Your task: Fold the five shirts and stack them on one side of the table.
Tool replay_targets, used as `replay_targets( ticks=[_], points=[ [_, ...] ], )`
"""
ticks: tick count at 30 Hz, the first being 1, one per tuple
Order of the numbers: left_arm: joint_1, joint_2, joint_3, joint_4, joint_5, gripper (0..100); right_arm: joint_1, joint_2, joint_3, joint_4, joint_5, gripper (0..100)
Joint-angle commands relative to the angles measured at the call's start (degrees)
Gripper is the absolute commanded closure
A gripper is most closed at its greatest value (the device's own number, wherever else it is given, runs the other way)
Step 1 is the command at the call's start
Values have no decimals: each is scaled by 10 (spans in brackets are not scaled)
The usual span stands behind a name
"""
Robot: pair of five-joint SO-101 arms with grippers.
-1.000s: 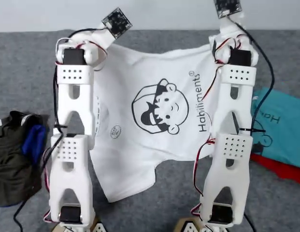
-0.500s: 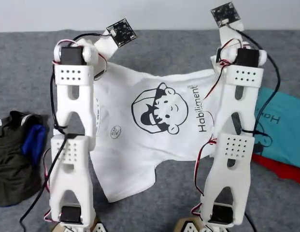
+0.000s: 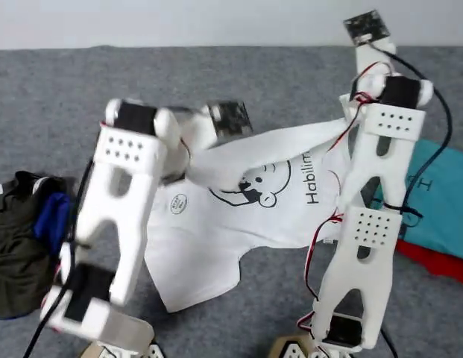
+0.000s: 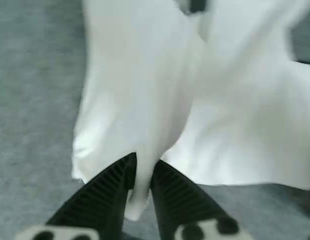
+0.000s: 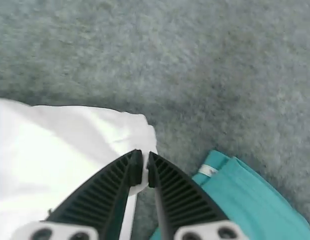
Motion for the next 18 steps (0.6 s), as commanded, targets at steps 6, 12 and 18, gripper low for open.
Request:
replay_targets(
  ticks=[6,12,18],
  points=[
    [-6,-183,185,16,18,995,36,-134,124,25,15,990],
    [-3,-233,261,17,38,995,28,-297,375,22,16,989],
    [55,-272,335,18,57,995,22,-390,556,22,25,989]
  ],
)
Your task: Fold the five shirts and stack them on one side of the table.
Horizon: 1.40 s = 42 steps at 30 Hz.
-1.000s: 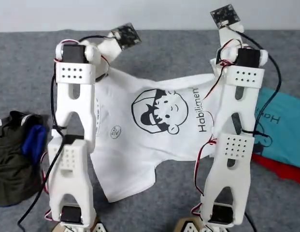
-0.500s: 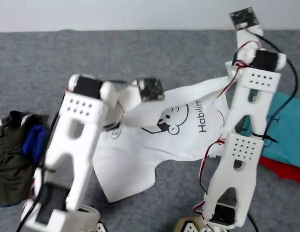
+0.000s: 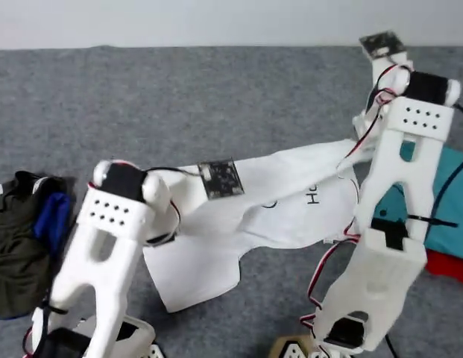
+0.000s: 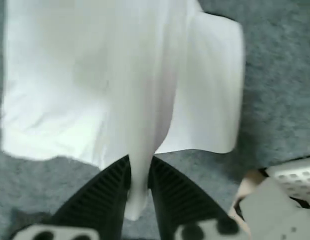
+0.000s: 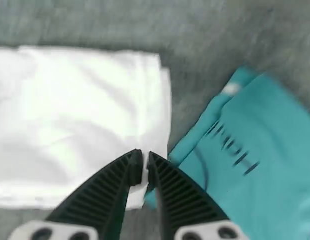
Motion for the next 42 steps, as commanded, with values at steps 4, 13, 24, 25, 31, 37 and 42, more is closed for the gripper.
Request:
replay_targets(
  ticks=[4,13,24,25,31,37,42],
  points=[
    [52,-42,63,20,33,995,-6,-98,146,22,24,988],
    [49,-48,109,20,33,995,-2,-104,231,-13,24,988],
    [60,-50,150,20,-2,947,-3,-104,277,-31,25,987],
    [60,-50,150,19,-2,918,-3,-104,277,-32,29,987],
    [55,-50,150,18,2,864,-4,-109,277,-26,40,814],
    [55,-51,131,17,49,827,-5,-109,274,-26,40,673],
    [24,-51,51,17,84,827,-10,-110,251,-25,40,674]
  ],
)
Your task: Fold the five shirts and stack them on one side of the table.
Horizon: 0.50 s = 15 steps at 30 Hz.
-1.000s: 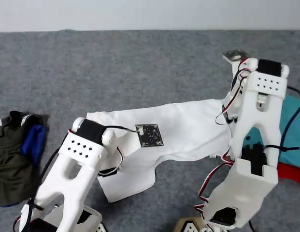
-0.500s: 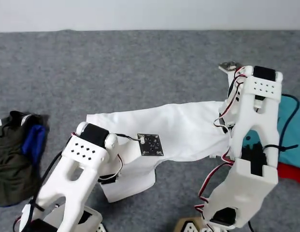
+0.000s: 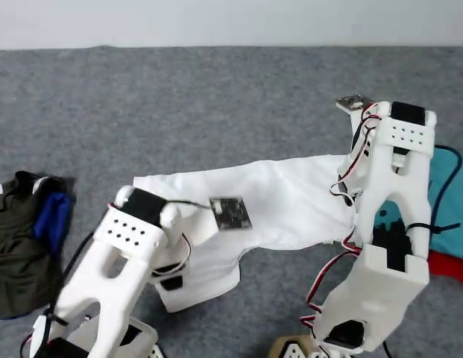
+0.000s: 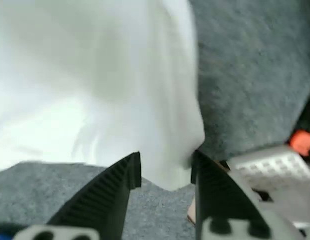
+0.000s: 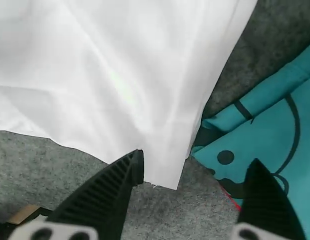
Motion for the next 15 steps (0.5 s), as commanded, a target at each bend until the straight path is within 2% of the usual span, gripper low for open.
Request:
replay_targets(
  ticks=[1,6,10,15],
  points=[
    [-31,-14,-80,17,14,827,-14,-44,-40,3,6,674],
    [-82,-14,-179,17,15,826,-51,-43,-64,3,5,674],
    [-87,-14,-186,18,15,826,-76,-43,-64,3,4,674],
    [-84,-15,-180,18,12,826,-83,-43,-64,3,-31,674]
  ],
)
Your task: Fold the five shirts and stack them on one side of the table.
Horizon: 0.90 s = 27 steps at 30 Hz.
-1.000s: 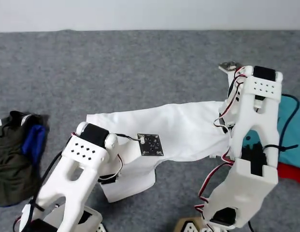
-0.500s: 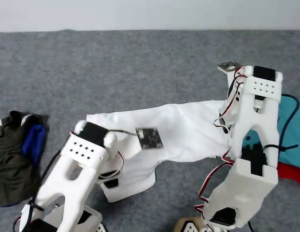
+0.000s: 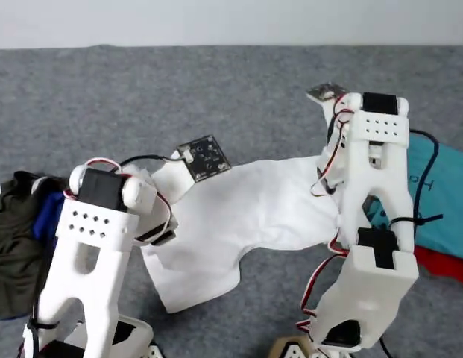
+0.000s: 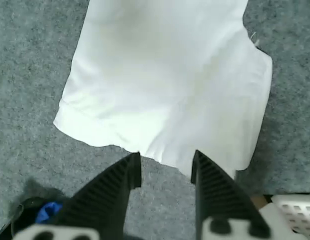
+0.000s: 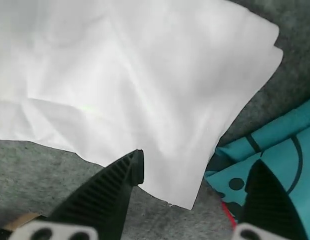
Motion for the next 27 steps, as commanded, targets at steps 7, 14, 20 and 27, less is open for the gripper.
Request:
replay_targets(
  ticks=[7,14,20,27],
  points=[
    [-6,-67,-14,16,4,829,-7,-43,-30,2,-22,674],
    [-142,-63,-16,-36,35,859,-78,-42,-29,46,-21,675],
    [-350,-63,-13,-111,41,987,-124,-44,-27,50,-9,833],
    [-556,-63,42,-207,41,993,-215,-54,-5,51,83,910]
  ],
)
